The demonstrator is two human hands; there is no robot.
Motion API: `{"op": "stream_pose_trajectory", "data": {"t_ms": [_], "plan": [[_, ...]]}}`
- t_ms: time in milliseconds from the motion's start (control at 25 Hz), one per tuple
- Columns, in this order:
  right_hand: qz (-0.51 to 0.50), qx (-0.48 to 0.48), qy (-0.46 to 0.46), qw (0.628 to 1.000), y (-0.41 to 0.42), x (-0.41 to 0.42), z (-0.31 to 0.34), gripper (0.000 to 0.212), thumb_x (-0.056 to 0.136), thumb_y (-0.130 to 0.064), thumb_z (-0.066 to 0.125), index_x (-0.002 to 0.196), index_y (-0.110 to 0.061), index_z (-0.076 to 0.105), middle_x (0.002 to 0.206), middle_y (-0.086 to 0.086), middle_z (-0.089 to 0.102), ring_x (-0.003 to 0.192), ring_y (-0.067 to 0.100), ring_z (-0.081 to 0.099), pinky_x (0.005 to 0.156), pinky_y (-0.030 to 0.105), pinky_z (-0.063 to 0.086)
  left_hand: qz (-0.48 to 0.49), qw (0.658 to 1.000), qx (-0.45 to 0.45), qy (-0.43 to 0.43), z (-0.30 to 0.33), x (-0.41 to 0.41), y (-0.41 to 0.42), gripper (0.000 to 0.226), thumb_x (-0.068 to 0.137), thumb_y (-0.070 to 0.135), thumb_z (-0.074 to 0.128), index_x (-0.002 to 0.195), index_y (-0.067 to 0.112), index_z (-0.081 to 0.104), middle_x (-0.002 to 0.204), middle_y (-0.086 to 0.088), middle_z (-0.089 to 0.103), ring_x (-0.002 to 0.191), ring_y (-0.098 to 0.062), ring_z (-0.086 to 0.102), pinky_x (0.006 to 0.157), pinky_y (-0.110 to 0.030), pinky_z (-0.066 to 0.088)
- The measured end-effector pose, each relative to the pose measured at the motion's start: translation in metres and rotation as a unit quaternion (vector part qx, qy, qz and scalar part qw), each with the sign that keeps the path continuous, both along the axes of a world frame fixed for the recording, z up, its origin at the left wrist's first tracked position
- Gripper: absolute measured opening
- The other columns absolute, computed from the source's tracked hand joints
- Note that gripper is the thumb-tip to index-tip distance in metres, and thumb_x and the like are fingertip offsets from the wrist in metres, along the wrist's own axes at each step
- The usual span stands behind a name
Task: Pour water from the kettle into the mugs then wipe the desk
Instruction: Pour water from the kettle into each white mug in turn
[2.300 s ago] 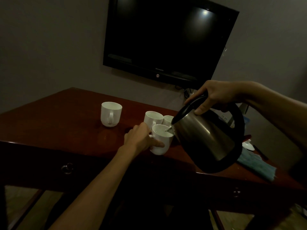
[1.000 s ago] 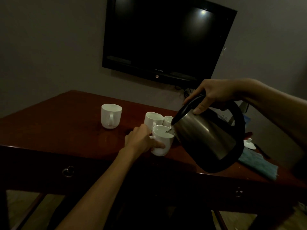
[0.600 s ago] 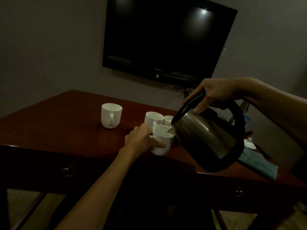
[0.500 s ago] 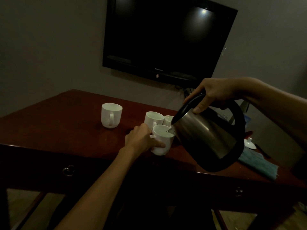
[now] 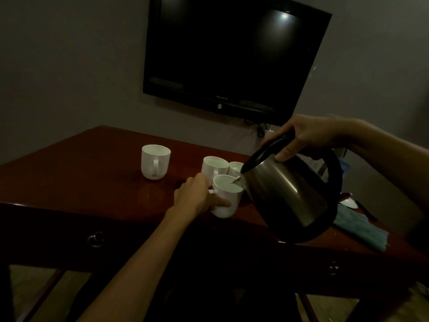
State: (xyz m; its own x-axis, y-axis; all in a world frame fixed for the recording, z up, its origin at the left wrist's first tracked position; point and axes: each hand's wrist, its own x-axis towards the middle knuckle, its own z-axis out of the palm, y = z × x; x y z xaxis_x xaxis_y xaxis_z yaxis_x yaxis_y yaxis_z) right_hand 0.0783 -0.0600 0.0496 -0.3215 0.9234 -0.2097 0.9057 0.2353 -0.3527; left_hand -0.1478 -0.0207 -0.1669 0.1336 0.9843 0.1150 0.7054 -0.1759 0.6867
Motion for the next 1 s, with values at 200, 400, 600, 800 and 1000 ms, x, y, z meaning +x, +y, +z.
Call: {"op": "stream_pose_trajectory", "data": {"t_ms": [200,400,600,800,1000], "plan": [[0.018,0.071,0.071,0.995,-0.009,0.047,-0.032,0.053,0.074,-0.034,0.074,0.125,-0.043,0.063,0.111,-0.003,0.070,0.099,0.029,0.067,0.087,0.048,0.057,0.010,1.000,-0.009,0.001,-0.001,0.003,0.000,0.076,0.062,0.059,0.085,0.118,0.017,0.057,0.107,0.001,0.066,0.099,-0.018,0.064,0.088,-0.043,0.054],[-0.001,0.123,0.209,0.970,-0.015,0.075,-0.060,0.057,0.066,-0.046,0.085,0.120,-0.043,0.068,0.106,0.006,0.073,0.100,0.041,0.065,0.085,0.058,0.055,0.018,1.000,-0.004,0.001,0.000,0.002,-0.003,0.062,0.061,0.061,0.085,0.104,0.019,0.066,0.093,0.004,0.069,0.093,-0.015,0.065,0.079,-0.037,0.053],[-0.032,0.157,0.321,0.933,-0.023,0.099,-0.098,0.067,0.060,-0.046,0.087,0.124,-0.043,0.066,0.113,0.015,0.070,0.102,0.065,0.053,0.088,0.077,0.044,0.053,0.998,0.017,0.008,-0.002,0.006,-0.009,0.061,0.061,0.064,0.084,0.094,0.018,0.062,0.085,0.005,0.066,0.083,-0.013,0.064,0.065,-0.032,0.046],[-0.081,0.213,0.397,0.889,-0.046,0.097,-0.136,0.065,0.067,-0.022,0.083,0.128,-0.033,0.064,0.100,0.000,0.075,0.086,0.042,0.068,0.068,0.038,0.057,0.076,0.997,0.010,0.025,-0.005,0.007,-0.011,0.070,0.055,0.069,0.083,0.100,0.019,0.063,0.089,0.005,0.068,0.083,-0.014,0.066,0.075,-0.039,0.056],[-0.071,0.229,0.408,0.881,-0.049,0.095,-0.140,0.053,0.066,-0.025,0.080,0.110,-0.051,0.066,0.101,-0.009,0.074,0.101,0.064,0.053,0.086,0.078,0.041,0.095,0.994,0.019,0.042,-0.002,0.010,-0.020,0.068,0.060,0.067,0.082,0.103,0.019,0.062,0.094,0.004,0.069,0.086,-0.014,0.066,0.078,-0.039,0.056]]}}
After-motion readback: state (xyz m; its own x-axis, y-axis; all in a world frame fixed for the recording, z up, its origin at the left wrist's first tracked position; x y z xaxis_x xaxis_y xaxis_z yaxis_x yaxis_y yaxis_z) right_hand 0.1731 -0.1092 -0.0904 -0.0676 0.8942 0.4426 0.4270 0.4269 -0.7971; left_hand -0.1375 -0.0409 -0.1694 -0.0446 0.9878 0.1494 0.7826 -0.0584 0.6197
